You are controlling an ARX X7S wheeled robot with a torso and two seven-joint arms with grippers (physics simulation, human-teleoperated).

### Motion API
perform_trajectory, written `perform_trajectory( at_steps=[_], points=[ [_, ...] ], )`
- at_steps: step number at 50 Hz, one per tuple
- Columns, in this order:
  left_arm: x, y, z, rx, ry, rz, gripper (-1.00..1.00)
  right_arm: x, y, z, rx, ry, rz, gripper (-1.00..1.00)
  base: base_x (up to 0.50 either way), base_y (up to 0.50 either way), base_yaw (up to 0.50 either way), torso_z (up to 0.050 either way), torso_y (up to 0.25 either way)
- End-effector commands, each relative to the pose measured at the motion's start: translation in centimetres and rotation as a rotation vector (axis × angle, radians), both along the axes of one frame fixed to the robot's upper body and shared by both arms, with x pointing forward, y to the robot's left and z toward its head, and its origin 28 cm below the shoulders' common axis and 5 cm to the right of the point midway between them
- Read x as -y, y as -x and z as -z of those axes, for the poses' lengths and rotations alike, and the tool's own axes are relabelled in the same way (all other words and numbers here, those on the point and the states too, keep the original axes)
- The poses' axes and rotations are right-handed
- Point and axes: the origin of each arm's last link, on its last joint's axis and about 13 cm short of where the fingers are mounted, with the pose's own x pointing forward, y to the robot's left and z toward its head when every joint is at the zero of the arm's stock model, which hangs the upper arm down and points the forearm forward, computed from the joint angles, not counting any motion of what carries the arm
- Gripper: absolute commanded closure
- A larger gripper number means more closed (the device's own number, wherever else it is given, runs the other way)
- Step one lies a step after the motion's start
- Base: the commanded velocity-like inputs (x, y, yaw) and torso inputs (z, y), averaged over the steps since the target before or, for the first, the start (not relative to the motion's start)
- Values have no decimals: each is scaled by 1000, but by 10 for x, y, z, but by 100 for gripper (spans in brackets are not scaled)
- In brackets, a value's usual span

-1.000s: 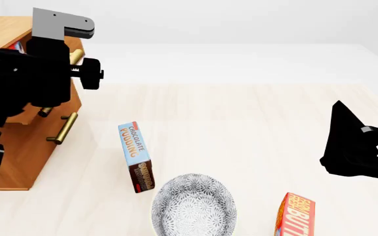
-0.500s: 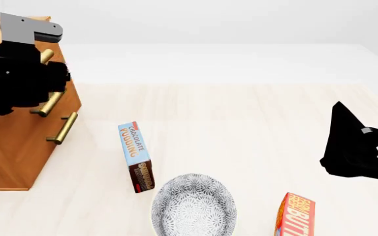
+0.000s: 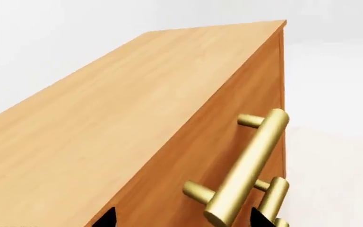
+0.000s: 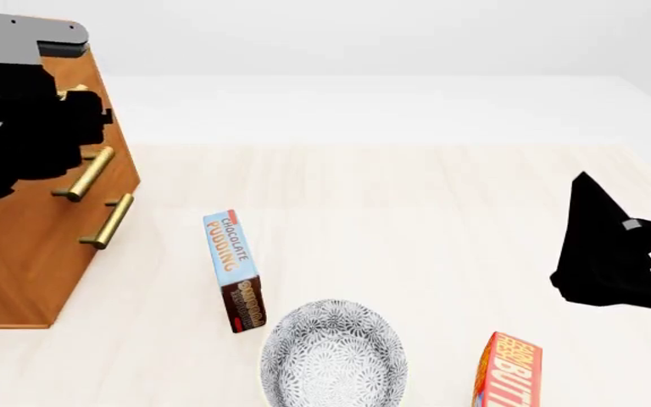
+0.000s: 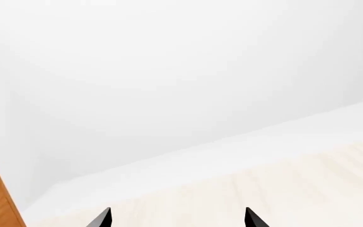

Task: Put the butter at the front in the top drawer of the cabinet and close it.

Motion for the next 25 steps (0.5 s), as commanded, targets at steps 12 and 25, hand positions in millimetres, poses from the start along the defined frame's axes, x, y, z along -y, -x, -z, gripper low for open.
perform_trajectory(
  at_steps=[12, 25],
  points=[
    [66, 104, -68, 403, -98, 460, -100, -1, -1, -6, 3, 10, -15, -100, 0, 0, 0, 0, 0],
    [70, 128, -34, 609, -187, 704, -100, -2, -4, -2, 2, 0, -25, -100, 0, 0, 0, 0, 0]
  ],
)
